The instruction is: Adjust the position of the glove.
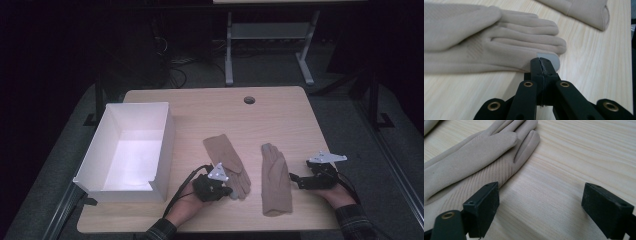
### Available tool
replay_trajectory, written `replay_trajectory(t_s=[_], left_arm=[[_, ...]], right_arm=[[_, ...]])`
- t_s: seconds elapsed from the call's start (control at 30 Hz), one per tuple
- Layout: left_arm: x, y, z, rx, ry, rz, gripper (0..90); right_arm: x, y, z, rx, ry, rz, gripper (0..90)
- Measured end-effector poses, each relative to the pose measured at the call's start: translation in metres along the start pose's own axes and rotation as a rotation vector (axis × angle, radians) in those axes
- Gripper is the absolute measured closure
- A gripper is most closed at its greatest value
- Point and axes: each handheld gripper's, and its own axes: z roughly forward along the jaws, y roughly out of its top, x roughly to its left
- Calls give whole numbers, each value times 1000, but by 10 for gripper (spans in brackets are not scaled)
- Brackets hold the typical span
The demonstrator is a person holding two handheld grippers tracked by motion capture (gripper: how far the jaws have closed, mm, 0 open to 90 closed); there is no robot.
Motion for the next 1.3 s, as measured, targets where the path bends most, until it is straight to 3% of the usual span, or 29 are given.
replay_trajectory(t_s=[0.4,0.53,0.6,0.73,0.9,1.03,1.17,1.3], left_arm=[[6,36,33,-22,0,31,895],[8,39,32,-54,0,12,895],[14,39,22,-52,25,20,895],[35,39,3,-92,85,-41,895],[62,40,-11,-103,182,-85,895],[86,37,-15,-111,271,-151,895],[104,31,-15,-93,333,-204,895],[115,23,-7,-37,369,-233,895]], right_arm=[[0,0,0,1,1,-2,142],[0,0,0,0,1,-3,142],[0,0,0,1,2,-3,142],[0,0,0,1,2,-2,142],[0,0,0,0,2,-6,142],[0,0,0,0,3,-7,142],[0,0,0,0,4,-5,142],[0,0,0,-1,4,-8,142]])
